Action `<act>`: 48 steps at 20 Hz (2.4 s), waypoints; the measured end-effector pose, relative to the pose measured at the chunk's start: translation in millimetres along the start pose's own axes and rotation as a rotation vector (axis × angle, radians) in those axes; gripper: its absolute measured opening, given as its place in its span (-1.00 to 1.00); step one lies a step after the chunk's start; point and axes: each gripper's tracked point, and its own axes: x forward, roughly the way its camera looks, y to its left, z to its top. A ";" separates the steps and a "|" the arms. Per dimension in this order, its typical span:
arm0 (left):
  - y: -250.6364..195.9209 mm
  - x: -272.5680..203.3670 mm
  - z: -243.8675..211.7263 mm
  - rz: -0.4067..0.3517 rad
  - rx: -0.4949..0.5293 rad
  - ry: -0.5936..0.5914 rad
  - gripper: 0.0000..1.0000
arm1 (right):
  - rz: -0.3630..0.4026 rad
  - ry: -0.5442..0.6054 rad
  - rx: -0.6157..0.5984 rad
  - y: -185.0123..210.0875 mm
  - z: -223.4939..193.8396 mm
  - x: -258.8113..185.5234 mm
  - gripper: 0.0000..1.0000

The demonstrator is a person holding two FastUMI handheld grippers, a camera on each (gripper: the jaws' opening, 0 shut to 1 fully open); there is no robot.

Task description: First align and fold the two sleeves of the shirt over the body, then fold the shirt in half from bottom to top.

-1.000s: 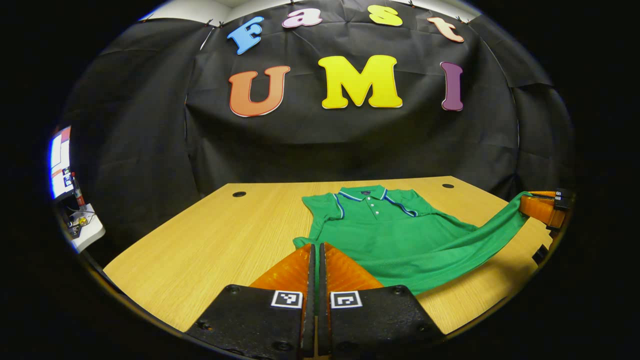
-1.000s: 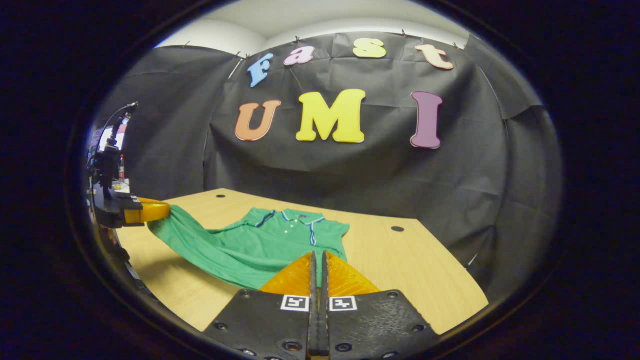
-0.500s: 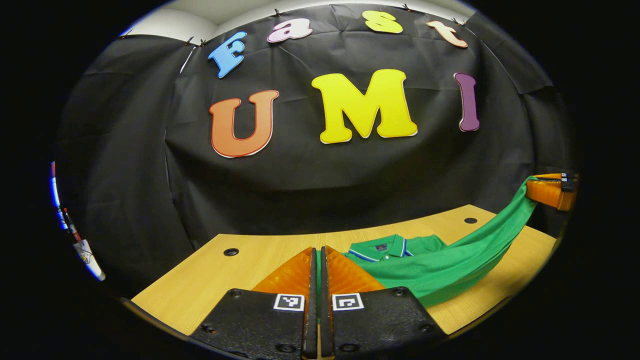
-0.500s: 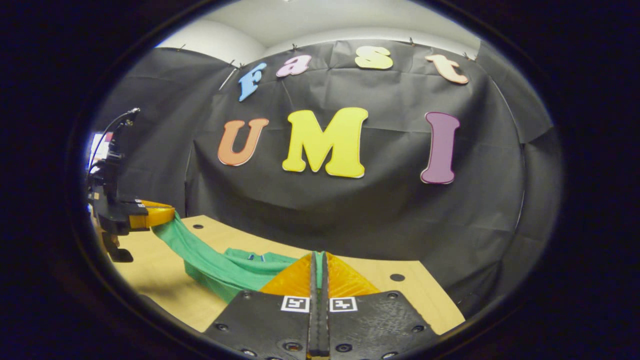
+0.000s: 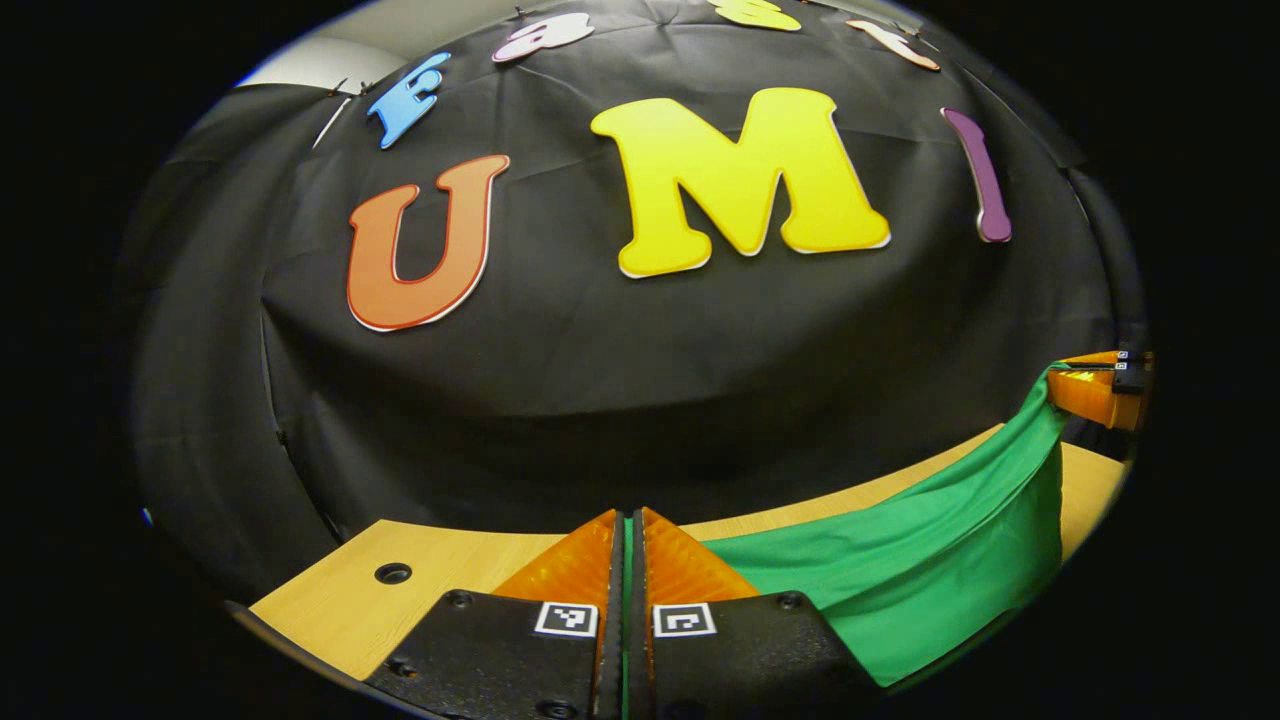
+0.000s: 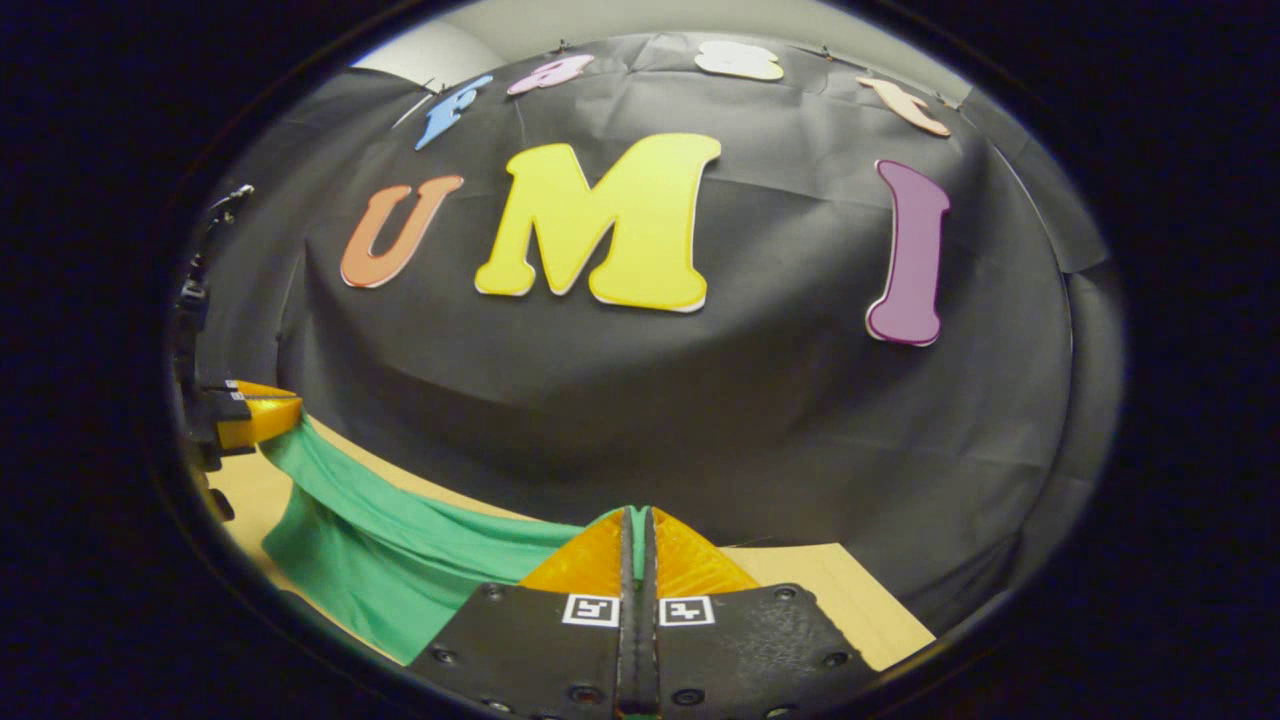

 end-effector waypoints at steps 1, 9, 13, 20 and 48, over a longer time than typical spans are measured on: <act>3.5 14.1 -8.6 0.002 -0.047 0.005 -0.84 | 0.009 0.019 0.016 2.4 -9.1 15.7 -1.00; -5.9 60.4 -67.7 -0.002 -0.057 0.134 -0.84 | 0.034 0.135 0.057 22.2 -73.9 78.5 -1.00; 6.6 60.0 -75.8 0.093 -0.055 0.105 -0.22 | 0.067 0.165 0.089 26.3 -77.8 66.0 -0.29; 6.6 24.8 -63.8 0.072 -0.065 0.003 1.00 | 0.013 0.052 0.013 22.6 -41.6 27.4 0.90; -30.8 -278.5 -83.1 0.028 -0.177 -0.043 1.00 | 0.005 0.006 0.025 2.5 -45.9 -347.1 0.92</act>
